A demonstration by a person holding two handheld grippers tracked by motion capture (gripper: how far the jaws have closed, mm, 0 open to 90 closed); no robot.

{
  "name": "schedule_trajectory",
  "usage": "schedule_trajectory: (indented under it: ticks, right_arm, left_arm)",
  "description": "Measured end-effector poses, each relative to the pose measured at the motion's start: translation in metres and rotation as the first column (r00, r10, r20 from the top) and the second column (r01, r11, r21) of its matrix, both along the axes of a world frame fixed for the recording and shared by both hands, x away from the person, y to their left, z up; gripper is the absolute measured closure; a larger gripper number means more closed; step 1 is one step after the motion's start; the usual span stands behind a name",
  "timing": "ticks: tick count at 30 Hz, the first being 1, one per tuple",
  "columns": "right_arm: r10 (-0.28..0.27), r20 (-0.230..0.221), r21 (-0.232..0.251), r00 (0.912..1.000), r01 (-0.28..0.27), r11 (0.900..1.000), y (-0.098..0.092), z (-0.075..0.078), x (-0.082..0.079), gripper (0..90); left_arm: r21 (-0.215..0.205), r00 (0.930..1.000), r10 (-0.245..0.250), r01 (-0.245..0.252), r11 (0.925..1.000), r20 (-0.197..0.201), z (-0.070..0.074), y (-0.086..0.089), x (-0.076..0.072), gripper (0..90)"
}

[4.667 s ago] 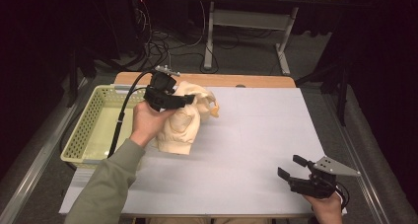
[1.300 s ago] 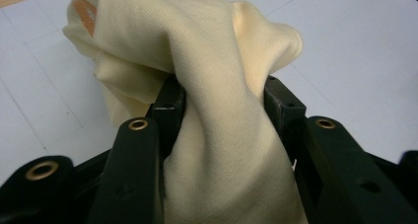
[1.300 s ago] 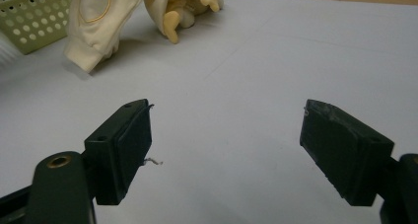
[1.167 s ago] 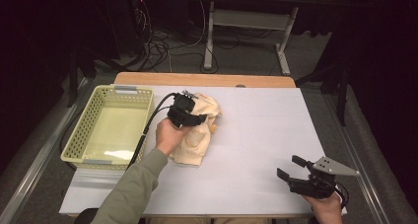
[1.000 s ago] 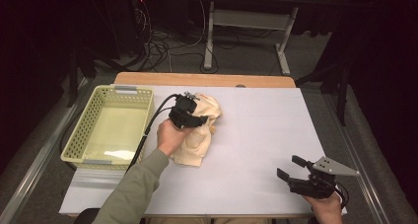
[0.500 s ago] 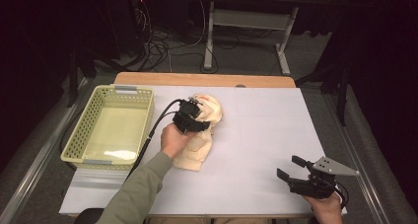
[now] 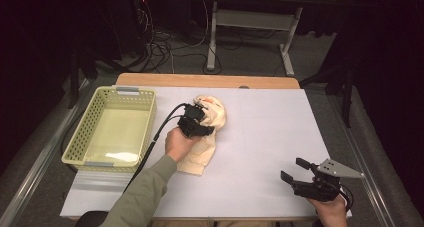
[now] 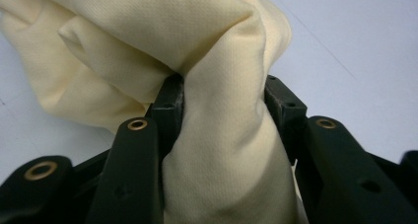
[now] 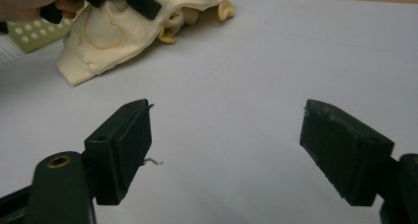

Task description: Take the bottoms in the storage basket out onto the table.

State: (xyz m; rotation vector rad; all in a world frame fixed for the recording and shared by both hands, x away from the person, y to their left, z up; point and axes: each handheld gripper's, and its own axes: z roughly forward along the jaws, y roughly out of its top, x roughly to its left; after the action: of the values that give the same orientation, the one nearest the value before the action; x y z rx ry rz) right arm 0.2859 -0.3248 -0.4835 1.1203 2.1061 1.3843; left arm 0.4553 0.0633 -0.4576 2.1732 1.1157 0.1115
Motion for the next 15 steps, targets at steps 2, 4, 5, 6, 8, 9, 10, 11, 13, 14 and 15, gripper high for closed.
schedule_trajectory:
  ticks: [2,4,5,6,8,9,10,11,13,14,15]
  right_arm:
    - [0.001,0.001,-0.002,1.0000,-0.001,1.000,0.000,0.000,0.000,20.2]
    - [0.001,0.000,-0.001,1.0000,-0.001,1.000,0.000,0.000,0.000,20.2]
    - [0.001,0.000,-0.001,1.0000,-0.001,1.000,0.000,0.000,0.000,20.2]
    - [0.001,0.000,-0.002,1.0000,-0.001,1.000,0.000,0.000,0.000,20.2]
    - [0.001,0.000,-0.001,1.0000,-0.001,1.000,0.000,0.000,0.000,20.2]
    - [0.001,0.000,-0.002,1.0000,-0.001,1.000,0.000,0.000,0.000,20.2]
    - [0.001,0.000,-0.002,1.0000,-0.001,1.000,0.000,0.000,0.000,20.2]
    - [0.002,0.000,-0.002,1.0000,-0.002,1.000,0.000,0.000,0.000,20.3]
    - [0.002,0.000,-0.001,1.0000,-0.002,1.000,0.000,0.000,0.000,20.2]
    - [0.001,0.000,-0.001,1.0000,-0.001,1.000,0.000,0.000,0.000,20.2]
    - [0.001,0.000,-0.001,1.0000,-0.001,1.000,0.000,0.000,0.000,20.2]
  left_arm:
    - [-0.001,1.0000,0.000,0.000,1.0000,-0.006,-0.002,-0.001,0.000,56.8]
    - [-0.002,0.9999,0.001,-0.001,1.0000,-0.012,-0.004,-0.001,0.001,56.2]
    - [0.001,0.9999,-0.001,0.001,1.0000,-0.015,-0.005,-0.001,0.001,55.7]
    - [0.006,0.9999,-0.003,0.003,1.0000,-0.017,-0.006,-0.002,0.001,55.3]
    - [0.009,0.9998,-0.004,0.004,0.9999,-0.021,-0.008,-0.003,0.002,54.2]
    - [0.013,0.9997,-0.004,0.004,0.9999,-0.024,-0.009,-0.004,0.002,53.0]
    - [0.016,0.9997,-0.004,0.005,0.9999,-0.023,-0.010,-0.004,0.002,51.3]
    - [0.018,0.9997,-0.006,0.006,0.9998,-0.024,-0.010,-0.005,0.002,49.7]
    - [0.024,0.9996,-0.007,0.007,0.9997,-0.027,-0.012,-0.007,0.002,46.4]
    - [0.028,0.9995,-0.009,0.010,0.9996,-0.029,-0.013,-0.007,0.002,45.0]
    - [0.028,0.9995,-0.009,0.010,0.9996,-0.031,-0.014,-0.008,0.002,43.7]
